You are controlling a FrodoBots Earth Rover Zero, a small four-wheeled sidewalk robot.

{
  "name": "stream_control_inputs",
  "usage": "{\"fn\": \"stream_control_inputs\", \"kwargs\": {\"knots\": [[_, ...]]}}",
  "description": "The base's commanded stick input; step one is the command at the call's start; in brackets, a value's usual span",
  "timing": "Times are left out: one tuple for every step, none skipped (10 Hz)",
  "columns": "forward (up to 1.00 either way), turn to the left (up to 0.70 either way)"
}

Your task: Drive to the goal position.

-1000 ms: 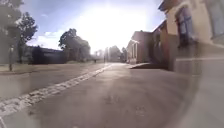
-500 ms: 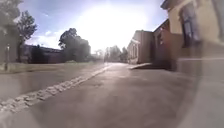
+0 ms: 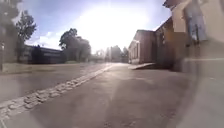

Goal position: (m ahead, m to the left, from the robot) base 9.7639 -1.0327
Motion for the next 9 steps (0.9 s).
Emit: {"fn": "stream_control_inputs", "kwargs": {"knots": [[0.70,0.07],[0.70,0.00],[0.70,0.00],[0.70,0.00],[0.70,0.00],[0.70,-0.02],[0.70,-0.14],[0.70,-0.14],[0.70,-0.14]]}}
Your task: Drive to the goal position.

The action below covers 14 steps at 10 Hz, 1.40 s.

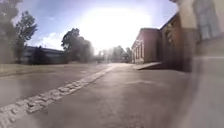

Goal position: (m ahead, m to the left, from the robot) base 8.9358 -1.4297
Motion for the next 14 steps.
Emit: {"fn": "stream_control_inputs", "kwargs": {"knots": [[0.70,-0.14],[0.70,-0.14],[0.70,-0.14],[0.70,-0.14],[0.70,-0.14],[0.70,-0.14],[0.70,-0.14],[0.70,-0.14],[0.70,-0.14],[0.70,-0.14],[0.70,-0.14],[0.70,-0.14],[0.70,-0.14],[0.70,-0.14]]}}
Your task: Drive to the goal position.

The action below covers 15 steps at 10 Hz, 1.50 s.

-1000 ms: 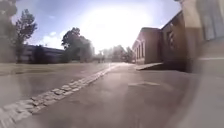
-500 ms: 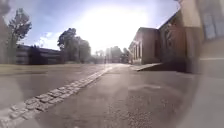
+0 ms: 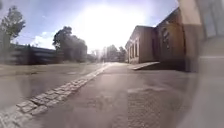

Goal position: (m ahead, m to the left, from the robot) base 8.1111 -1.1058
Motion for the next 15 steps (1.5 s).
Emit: {"fn": "stream_control_inputs", "kwargs": {"knots": [[0.70,-0.14],[0.70,-0.07],[0.70,0.00],[0.70,0.00],[0.70,0.00],[0.70,0.00],[0.70,0.00],[0.70,0.00],[0.70,0.00],[0.70,0.00],[0.70,-0.08],[0.70,-0.12],[0.70,-0.05],[0.70,0.00],[0.70,0.00]]}}
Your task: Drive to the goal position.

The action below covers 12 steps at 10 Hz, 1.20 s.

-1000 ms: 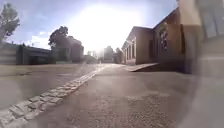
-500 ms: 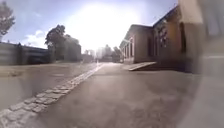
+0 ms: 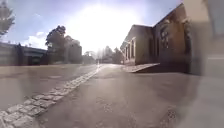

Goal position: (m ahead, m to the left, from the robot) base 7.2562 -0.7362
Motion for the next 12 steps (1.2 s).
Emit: {"fn": "stream_control_inputs", "kwargs": {"knots": [[0.70,0.00],[0.70,0.00],[0.70,0.00],[0.70,0.00],[0.70,0.00],[0.70,0.00],[0.70,0.00],[0.70,0.00],[0.70,0.00],[0.70,0.00],[0.61,0.00],[0.60,0.00]]}}
